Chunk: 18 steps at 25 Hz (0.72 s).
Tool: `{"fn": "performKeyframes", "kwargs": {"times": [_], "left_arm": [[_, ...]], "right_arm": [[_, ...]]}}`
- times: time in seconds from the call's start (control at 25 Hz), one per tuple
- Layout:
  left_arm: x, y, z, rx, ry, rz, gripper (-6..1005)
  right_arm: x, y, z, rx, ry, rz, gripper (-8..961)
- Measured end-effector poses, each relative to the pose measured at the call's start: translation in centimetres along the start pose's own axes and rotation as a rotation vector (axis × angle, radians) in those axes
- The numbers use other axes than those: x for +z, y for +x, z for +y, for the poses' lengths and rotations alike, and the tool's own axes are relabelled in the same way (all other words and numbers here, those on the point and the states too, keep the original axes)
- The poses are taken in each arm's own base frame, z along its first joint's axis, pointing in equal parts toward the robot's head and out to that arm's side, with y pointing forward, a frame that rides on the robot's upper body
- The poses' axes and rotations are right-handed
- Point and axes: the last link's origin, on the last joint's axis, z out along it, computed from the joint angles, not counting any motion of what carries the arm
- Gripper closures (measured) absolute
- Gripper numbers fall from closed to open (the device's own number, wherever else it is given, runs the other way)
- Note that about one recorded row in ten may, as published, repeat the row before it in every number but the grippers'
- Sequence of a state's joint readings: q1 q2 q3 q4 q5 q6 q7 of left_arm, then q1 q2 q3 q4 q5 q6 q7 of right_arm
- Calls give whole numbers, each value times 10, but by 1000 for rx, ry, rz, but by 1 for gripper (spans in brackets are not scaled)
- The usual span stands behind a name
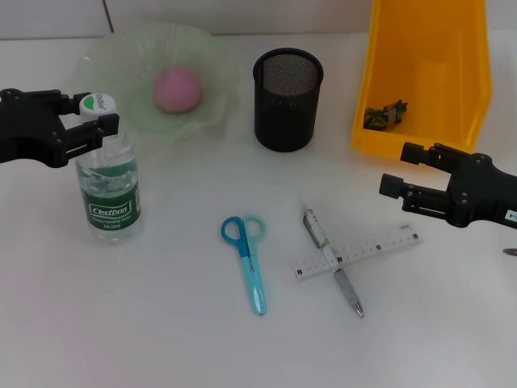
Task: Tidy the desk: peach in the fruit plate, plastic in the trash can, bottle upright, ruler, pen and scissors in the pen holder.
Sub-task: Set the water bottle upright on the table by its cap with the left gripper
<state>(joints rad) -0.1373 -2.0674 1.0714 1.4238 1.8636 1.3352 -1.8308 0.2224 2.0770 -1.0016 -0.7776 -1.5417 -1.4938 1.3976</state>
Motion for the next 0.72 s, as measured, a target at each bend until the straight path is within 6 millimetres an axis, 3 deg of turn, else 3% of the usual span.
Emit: {"fn": "performKeyframes", "kwargs": {"times": [0.72], "left_arm": [[-11, -6, -3, -8, 16, 48, 562]], "right_arm": [[-4, 3, 1, 37, 7, 0, 153]]}}
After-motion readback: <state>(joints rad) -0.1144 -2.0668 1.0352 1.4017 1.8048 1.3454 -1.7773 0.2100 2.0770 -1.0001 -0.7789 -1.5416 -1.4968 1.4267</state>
